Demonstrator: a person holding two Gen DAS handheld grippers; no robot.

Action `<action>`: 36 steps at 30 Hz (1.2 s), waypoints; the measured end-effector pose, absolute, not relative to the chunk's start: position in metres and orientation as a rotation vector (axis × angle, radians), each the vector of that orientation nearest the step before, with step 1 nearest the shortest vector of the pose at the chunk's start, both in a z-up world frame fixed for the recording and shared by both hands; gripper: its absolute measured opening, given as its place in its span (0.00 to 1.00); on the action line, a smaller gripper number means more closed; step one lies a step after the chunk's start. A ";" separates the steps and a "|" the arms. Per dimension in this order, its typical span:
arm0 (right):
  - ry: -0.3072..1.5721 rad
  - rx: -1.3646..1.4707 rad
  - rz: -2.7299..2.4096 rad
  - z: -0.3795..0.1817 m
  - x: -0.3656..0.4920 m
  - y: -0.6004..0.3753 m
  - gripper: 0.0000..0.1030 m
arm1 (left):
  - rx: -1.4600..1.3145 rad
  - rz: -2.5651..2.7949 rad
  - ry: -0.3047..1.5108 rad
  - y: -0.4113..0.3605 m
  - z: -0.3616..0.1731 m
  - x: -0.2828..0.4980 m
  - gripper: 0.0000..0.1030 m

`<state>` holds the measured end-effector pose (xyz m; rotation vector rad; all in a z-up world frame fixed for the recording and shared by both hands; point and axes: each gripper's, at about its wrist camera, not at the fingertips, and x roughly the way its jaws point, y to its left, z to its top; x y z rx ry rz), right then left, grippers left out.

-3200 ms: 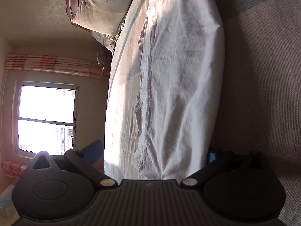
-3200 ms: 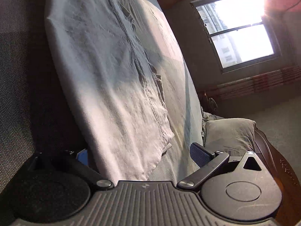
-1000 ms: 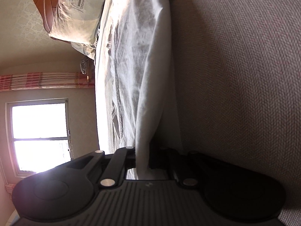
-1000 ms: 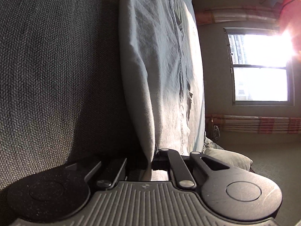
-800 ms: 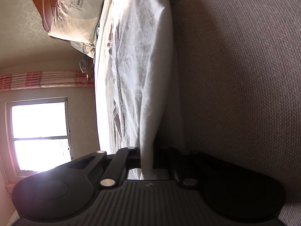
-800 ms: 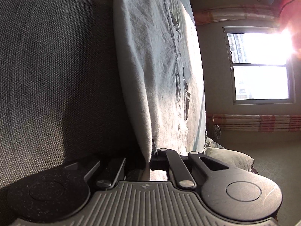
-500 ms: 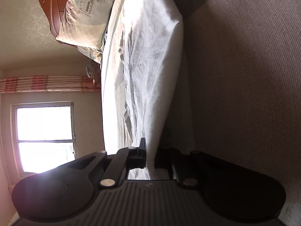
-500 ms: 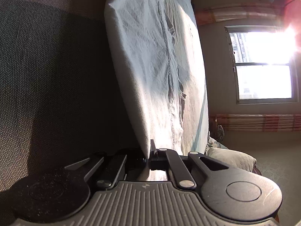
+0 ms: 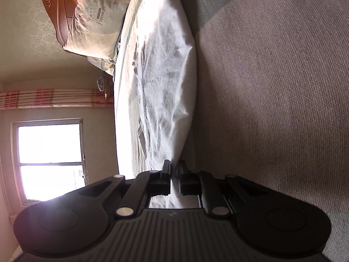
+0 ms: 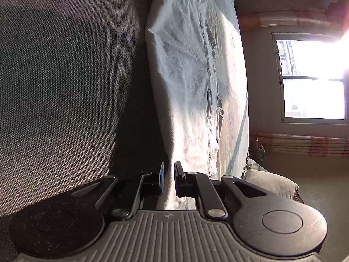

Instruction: Fold clothes

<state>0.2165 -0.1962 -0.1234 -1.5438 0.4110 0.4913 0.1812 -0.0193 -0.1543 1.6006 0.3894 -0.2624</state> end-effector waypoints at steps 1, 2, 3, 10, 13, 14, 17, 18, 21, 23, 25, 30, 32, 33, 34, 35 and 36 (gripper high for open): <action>0.412 -1.539 0.479 -0.127 0.216 -0.196 0.37 | 1.604 -0.256 0.390 -0.019 -0.157 0.182 0.10; 0.406 -1.536 0.468 -0.130 0.215 -0.196 0.43 | 1.608 -0.250 0.390 -0.019 -0.159 0.183 0.16; 0.389 -1.535 0.453 -0.133 0.215 -0.197 0.53 | 1.610 -0.244 0.385 -0.019 -0.161 0.182 0.29; 0.325 -1.517 0.368 -0.140 0.233 -0.189 0.57 | 1.577 -0.208 0.360 -0.022 -0.160 0.196 0.38; 0.311 -1.515 0.357 -0.141 0.246 -0.183 0.57 | 1.602 -0.193 0.343 -0.024 -0.163 0.207 0.43; 0.308 -1.512 0.354 -0.140 0.250 -0.181 0.57 | 1.608 -0.194 0.342 -0.024 -0.164 0.212 0.43; 0.297 -1.513 0.332 -0.139 0.267 -0.176 0.59 | 1.613 -0.162 0.356 -0.025 -0.166 0.231 0.43; 0.294 -1.513 0.327 -0.139 0.272 -0.176 0.60 | 1.616 -0.146 0.363 -0.024 -0.167 0.237 0.43; 0.291 -1.502 0.300 -0.137 0.288 -0.174 0.63 | 1.613 -0.128 0.376 -0.021 -0.170 0.249 0.41; 0.288 -1.492 0.304 -0.136 0.293 -0.175 0.61 | 1.607 -0.133 0.378 -0.020 -0.171 0.249 0.36; 0.317 -1.489 0.327 -0.141 0.291 -0.181 0.30 | 1.596 -0.151 0.397 -0.018 -0.172 0.247 0.24; 0.314 -1.472 0.340 -0.151 0.279 -0.189 0.13 | 1.591 -0.170 0.378 -0.013 -0.166 0.246 0.08; 0.292 -1.457 0.333 -0.142 0.273 -0.186 0.13 | 1.586 -0.160 0.345 -0.010 -0.157 0.246 0.06; 0.275 -1.458 0.329 -0.136 0.269 -0.187 0.12 | 1.584 -0.156 0.329 -0.010 -0.151 0.245 0.05; 0.265 -1.452 0.331 -0.128 0.266 -0.189 0.12 | 1.581 -0.158 0.319 -0.009 -0.145 0.243 0.05; 0.261 -1.442 0.337 -0.120 0.262 -0.191 0.12 | 1.578 -0.160 0.309 -0.009 -0.139 0.240 0.05; 0.257 -1.431 0.342 -0.112 0.259 -0.193 0.12 | 1.576 -0.162 0.300 -0.009 -0.133 0.238 0.05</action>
